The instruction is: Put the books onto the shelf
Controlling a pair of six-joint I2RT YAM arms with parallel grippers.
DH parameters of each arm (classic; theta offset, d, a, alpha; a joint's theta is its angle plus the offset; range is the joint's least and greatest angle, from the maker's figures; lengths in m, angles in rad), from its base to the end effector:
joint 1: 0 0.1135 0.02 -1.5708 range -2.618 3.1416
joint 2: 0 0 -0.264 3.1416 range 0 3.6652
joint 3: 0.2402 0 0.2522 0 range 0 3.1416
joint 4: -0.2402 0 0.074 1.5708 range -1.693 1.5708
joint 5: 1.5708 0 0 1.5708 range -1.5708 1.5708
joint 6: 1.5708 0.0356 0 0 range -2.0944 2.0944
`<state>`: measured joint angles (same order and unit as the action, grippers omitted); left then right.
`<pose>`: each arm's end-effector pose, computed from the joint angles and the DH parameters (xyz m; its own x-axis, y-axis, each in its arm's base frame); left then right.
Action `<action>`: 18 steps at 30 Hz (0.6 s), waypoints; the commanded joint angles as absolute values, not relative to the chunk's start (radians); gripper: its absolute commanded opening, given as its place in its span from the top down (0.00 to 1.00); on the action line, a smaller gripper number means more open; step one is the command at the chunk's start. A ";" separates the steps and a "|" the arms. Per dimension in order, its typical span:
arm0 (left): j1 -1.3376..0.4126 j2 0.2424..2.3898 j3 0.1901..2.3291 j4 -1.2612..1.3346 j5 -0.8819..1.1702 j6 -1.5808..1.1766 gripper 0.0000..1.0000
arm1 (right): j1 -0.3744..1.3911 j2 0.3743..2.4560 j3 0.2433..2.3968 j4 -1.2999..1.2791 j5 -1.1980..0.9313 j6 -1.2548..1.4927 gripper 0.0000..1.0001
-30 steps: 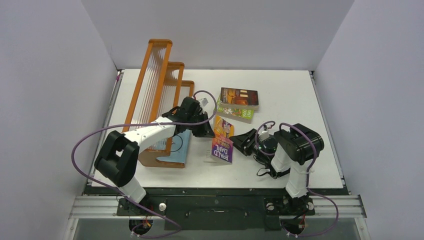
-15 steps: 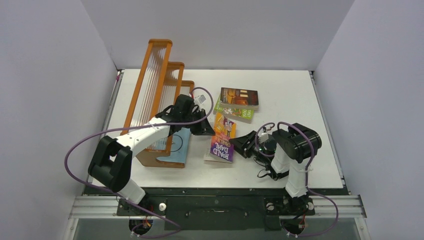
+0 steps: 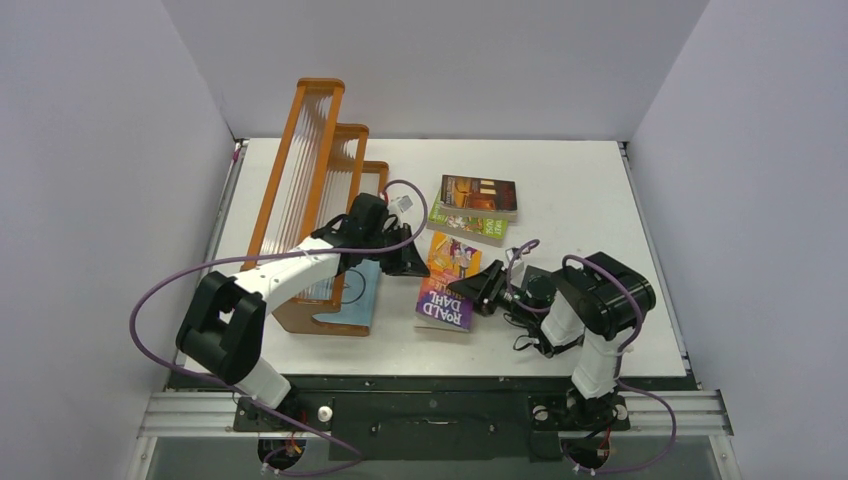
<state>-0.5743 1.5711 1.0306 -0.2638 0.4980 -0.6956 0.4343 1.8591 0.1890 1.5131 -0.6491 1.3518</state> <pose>0.2712 -0.1957 0.2271 -0.9484 -0.0569 -0.3120 0.1924 0.6788 -0.7086 0.2010 0.1170 0.1009 -0.8867 0.4459 -0.1223 -0.0520 0.1666 0.9846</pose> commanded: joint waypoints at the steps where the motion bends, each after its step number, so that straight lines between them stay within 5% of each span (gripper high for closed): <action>1: -0.572 1.570 1.042 -0.181 0.551 -0.694 1.00 | 0.455 1.821 0.217 1.615 -0.698 1.348 0.51; 4: -0.572 1.566 1.036 -0.181 0.545 -0.692 1.00 | 0.455 1.836 0.218 1.616 -0.662 1.354 0.66; 8: -0.571 1.558 1.033 -0.195 0.540 -0.680 1.00 | 0.456 1.858 0.223 1.617 -0.656 1.372 0.97; 11: -0.571 1.558 1.050 -0.224 0.540 -0.651 0.96 | 0.456 1.854 0.213 1.615 -0.655 1.371 1.00; 12: -0.573 1.556 1.069 -0.259 0.539 -0.626 0.87 | 0.456 1.852 0.210 1.616 -0.651 1.374 1.00; 15: -0.575 1.523 1.109 -0.327 0.513 -0.581 0.19 | 0.452 1.843 0.194 1.617 -0.630 1.385 1.00; 16: -0.580 1.493 1.142 -0.377 0.478 -0.557 0.04 | 0.451 1.840 0.184 1.617 -0.624 1.388 1.00; 18: -0.595 1.444 1.219 -0.474 0.409 -0.513 0.03 | 0.449 1.834 0.173 1.612 -0.603 1.391 1.00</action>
